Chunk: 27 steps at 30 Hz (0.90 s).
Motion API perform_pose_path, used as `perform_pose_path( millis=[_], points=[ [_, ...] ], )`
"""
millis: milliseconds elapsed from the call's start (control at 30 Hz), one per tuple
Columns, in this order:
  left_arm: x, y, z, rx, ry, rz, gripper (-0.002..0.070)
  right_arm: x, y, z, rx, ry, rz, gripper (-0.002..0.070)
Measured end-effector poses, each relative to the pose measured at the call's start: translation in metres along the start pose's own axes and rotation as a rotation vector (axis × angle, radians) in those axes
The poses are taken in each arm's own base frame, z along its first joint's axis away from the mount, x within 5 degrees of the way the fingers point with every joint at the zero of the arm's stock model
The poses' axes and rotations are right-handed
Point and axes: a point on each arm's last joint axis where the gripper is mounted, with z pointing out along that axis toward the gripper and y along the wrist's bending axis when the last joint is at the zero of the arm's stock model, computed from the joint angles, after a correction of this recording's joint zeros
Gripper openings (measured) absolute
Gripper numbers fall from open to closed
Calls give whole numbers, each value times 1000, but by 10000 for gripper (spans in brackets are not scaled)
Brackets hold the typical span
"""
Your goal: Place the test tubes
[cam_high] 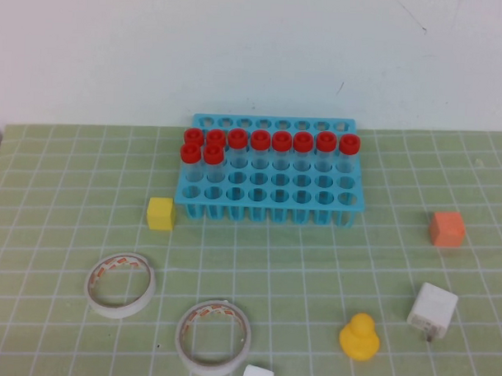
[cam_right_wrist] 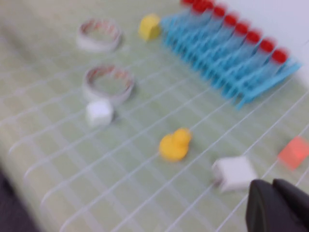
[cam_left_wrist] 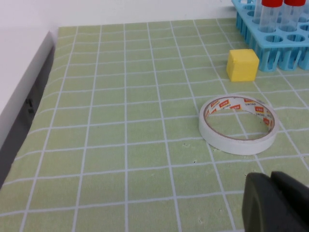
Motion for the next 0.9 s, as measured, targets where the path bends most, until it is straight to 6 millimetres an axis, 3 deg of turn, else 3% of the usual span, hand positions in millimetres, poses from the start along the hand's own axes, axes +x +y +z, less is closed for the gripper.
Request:
perform_pose_path(
  millis=[100,267,567,767,900],
  points=[
    [0,0,0,-1,0,1,-1,0,0,3,80,-68,27,-1],
    [0,0,0,-1,0,-2,-1,9,-5,26,323,-126,103,-1],
    [0,0,0,-1,2,-3,-1,66,-11,62,660,9,254,-1],
    [0,0,0,-1,2,-2,-1,97,-5,72,743,59,301,-1],
    [0,0,0,-1,2,-2,-1,108,-5,77,762,93,325,-1]
  ],
)
